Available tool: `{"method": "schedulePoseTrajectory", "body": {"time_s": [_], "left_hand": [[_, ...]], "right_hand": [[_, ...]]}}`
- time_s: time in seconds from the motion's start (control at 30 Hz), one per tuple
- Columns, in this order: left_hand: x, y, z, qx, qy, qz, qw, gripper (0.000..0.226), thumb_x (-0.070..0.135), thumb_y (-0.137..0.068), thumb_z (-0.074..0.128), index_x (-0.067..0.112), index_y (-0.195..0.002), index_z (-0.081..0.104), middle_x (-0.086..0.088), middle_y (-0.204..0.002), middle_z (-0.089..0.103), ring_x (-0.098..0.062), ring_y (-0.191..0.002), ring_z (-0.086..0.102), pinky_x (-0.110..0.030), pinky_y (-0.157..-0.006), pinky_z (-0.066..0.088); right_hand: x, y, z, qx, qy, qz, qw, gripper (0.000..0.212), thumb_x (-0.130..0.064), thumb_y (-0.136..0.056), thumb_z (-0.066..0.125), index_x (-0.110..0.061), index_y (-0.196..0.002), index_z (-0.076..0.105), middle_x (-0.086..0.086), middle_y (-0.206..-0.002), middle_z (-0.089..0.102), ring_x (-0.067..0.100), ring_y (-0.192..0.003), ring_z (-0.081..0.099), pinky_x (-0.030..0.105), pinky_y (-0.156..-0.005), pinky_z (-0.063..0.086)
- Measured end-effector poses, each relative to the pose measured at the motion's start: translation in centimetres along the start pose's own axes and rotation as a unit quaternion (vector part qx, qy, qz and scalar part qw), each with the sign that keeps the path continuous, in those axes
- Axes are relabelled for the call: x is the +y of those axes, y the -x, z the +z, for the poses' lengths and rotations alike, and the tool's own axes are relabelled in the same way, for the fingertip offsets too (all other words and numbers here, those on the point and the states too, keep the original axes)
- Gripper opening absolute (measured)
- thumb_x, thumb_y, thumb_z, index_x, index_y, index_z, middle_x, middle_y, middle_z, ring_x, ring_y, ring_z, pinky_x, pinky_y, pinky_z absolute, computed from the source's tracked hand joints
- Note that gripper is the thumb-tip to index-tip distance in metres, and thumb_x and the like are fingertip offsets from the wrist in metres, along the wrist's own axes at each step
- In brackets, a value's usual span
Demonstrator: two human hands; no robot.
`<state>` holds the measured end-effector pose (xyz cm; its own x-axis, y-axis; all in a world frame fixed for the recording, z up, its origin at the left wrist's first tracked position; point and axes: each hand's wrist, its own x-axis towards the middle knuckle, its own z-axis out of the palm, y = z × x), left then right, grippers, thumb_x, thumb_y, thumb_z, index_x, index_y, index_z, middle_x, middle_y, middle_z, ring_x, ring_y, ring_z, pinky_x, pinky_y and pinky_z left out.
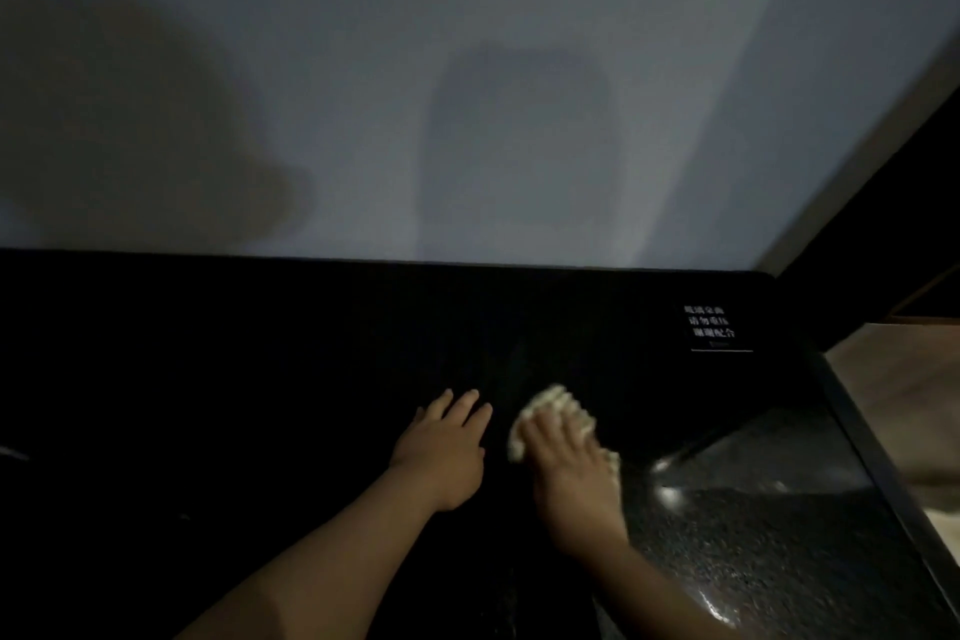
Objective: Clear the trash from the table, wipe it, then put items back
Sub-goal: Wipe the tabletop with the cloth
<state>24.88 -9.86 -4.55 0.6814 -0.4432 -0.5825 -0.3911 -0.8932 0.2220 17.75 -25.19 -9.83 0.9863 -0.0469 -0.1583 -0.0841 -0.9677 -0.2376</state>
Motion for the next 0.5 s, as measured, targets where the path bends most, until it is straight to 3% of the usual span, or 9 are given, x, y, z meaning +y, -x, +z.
{"method": "schedulePoseTrajectory", "body": {"time_s": [0.07, 0.13, 0.2, 0.27, 0.33, 0.4, 0.43, 0.5], "left_hand": [[-0.3, 0.2, 0.1, 0.005, -0.008, 0.007, 1.0, 0.055, 0.029, -0.103, 0.026, 0.024, -0.153, 0.001, 0.005, -0.16, -0.011, -0.021, -0.147, -0.01, -0.04, -0.12, 0.004], [-0.5, 0.5, 0.1, 0.0, -0.011, 0.018, 1.0, 0.055, 0.029, -0.104, 0.026, 0.024, -0.153, 0.001, 0.005, -0.16, -0.012, -0.021, -0.147, -0.011, -0.04, -0.121, 0.005], [-0.6, 0.7, 0.0, 0.0, -0.011, 0.024, 1.0, 0.055, 0.029, -0.104, 0.025, 0.023, -0.153, 0.001, 0.005, -0.16, -0.012, -0.021, -0.147, -0.011, -0.04, -0.121, 0.005], [-0.7, 0.6, 0.0, 0.003, -0.011, 0.029, 1.0, 0.055, 0.029, -0.104, 0.025, 0.023, -0.153, 0.001, 0.004, -0.16, -0.012, -0.021, -0.147, -0.01, -0.04, -0.12, 0.005], [-0.7, 0.4, 0.0, 0.001, -0.008, 0.031, 0.999, 0.055, 0.029, -0.104, 0.025, 0.023, -0.153, 0.002, 0.004, -0.16, -0.011, -0.021, -0.147, -0.01, -0.041, -0.12, 0.005], [-0.7, 0.1, 0.0, 0.0, -0.006, 0.026, 1.0, 0.054, 0.03, -0.103, 0.026, 0.023, -0.152, 0.004, 0.004, -0.16, -0.009, -0.022, -0.147, -0.009, -0.041, -0.12, 0.006], [-0.7, 0.0, -0.2, -0.002, -0.002, 0.024, 1.0, 0.053, 0.03, -0.103, 0.026, 0.023, -0.152, 0.006, 0.004, -0.16, -0.008, -0.022, -0.147, -0.007, -0.04, -0.12, 0.008], [-0.7, -0.2, -0.7, -0.003, 0.008, 0.024, 1.0, 0.051, 0.03, -0.104, 0.025, 0.022, -0.152, 0.012, 0.003, -0.161, -0.003, -0.022, -0.147, -0.002, -0.038, -0.119, 0.012]], "right_hand": [[-0.4, 0.4, -0.5, -0.042, 0.039, -0.037, 0.998, 0.051, -0.037, -0.075, 0.037, -0.032, -0.123, 0.054, -0.008, -0.126, 0.063, 0.018, -0.11, 0.064, 0.029, -0.085, 0.051], [1.9, 0.2, -1.5, -0.03, 0.061, -0.032, 0.997, 0.056, -0.036, -0.084, 0.034, -0.028, -0.139, 0.039, -0.006, -0.144, 0.044, 0.02, -0.129, 0.049, 0.033, -0.101, 0.042], [4.4, 0.1, -1.7, -0.015, 0.032, 0.06, 0.998, 0.053, -0.031, -0.095, 0.025, -0.03, -0.149, 0.02, -0.002, -0.158, 0.014, 0.022, -0.146, 0.014, 0.037, -0.116, 0.018], [4.3, 0.0, -1.9, 0.028, 0.0, 0.154, 0.988, 0.052, -0.031, -0.098, 0.018, -0.029, -0.151, 0.013, 0.0, -0.16, 0.005, 0.023, -0.147, 0.003, 0.039, -0.118, 0.011], [1.8, 0.2, -1.4, 0.014, -0.003, 0.16, 0.987, 0.051, -0.031, -0.099, 0.025, -0.026, -0.149, 0.021, 0.003, -0.159, 0.013, 0.026, -0.146, 0.013, 0.041, -0.115, 0.018], [0.2, 0.1, -0.7, 0.0, 0.012, 0.069, 0.998, 0.048, -0.033, -0.089, 0.036, -0.023, -0.132, 0.054, 0.003, -0.141, 0.049, 0.029, -0.127, 0.051, 0.041, -0.099, 0.044], [0.4, -0.1, -0.3, -0.006, 0.028, 0.034, 0.999, 0.049, -0.037, -0.083, 0.037, -0.024, -0.121, 0.064, 0.0, -0.129, 0.06, 0.026, -0.114, 0.061, 0.037, -0.093, 0.049], [1.5, -0.7, -0.9, -0.04, 0.045, 0.021, 0.998, 0.057, -0.043, -0.081, 0.03, -0.027, -0.127, 0.059, -0.006, -0.135, 0.053, 0.024, -0.118, 0.059, 0.03, -0.103, 0.036]]}}
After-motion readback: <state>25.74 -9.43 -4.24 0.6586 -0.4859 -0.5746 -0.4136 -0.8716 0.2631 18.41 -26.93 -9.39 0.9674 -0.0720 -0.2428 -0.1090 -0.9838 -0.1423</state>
